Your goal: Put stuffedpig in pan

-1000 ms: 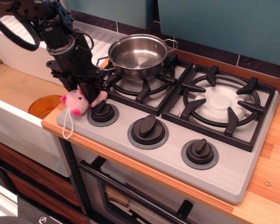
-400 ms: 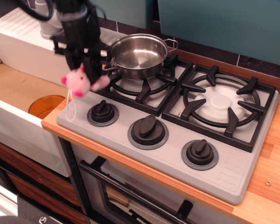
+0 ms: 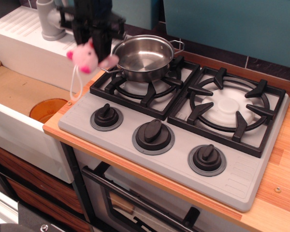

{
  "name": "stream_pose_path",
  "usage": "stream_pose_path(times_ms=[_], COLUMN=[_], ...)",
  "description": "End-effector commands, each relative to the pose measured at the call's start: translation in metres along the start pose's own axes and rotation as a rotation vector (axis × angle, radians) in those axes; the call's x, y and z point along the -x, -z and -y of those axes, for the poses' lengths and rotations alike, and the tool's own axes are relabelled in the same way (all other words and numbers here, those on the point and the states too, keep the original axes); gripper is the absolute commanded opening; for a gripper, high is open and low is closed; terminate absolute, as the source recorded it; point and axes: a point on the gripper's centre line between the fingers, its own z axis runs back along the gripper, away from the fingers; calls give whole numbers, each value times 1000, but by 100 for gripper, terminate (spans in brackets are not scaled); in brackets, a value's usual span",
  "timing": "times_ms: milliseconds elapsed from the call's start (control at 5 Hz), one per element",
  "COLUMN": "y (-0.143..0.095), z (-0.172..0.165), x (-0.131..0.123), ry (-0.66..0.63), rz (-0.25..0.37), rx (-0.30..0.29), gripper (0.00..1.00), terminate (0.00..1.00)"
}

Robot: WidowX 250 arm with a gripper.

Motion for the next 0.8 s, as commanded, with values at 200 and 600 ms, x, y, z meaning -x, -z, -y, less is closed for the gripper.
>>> stream_pose_path(times_ms=[200, 600], y=[-13, -4], z=[8, 17], x=[-63, -66], ry=[21, 12], rz=[62, 81], rx=[-15, -14], gripper=[0, 100], terminate=[0, 0])
